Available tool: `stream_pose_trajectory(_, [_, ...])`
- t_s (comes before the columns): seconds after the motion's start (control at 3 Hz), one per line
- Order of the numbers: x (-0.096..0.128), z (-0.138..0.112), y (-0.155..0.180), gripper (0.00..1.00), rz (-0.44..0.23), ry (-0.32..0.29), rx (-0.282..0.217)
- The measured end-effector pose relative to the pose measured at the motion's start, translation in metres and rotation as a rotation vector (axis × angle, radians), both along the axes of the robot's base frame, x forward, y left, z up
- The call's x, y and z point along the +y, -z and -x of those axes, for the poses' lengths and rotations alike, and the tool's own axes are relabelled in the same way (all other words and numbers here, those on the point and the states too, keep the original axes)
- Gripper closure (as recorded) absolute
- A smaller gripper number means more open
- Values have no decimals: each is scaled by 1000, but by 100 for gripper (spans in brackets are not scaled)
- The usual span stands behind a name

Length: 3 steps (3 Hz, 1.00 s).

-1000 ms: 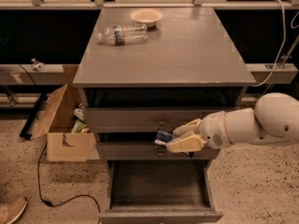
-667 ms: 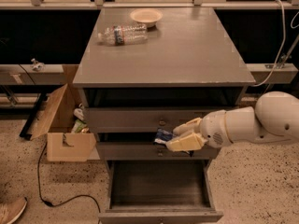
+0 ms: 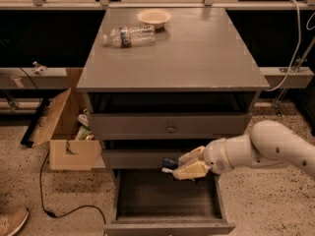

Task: Place rxbar blueberry into bottom drawer

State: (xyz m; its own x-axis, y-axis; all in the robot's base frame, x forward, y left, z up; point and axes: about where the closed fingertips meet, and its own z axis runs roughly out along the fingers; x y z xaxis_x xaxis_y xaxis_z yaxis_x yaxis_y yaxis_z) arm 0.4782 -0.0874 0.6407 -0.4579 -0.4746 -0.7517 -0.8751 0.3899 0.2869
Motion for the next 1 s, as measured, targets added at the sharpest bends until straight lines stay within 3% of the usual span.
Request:
stream_pose_trajectory(0.67, [-1,19,129,100,-1,2,137])
stream_pose_trajectory(1.0, [14,16,198,100,-42,4,241])
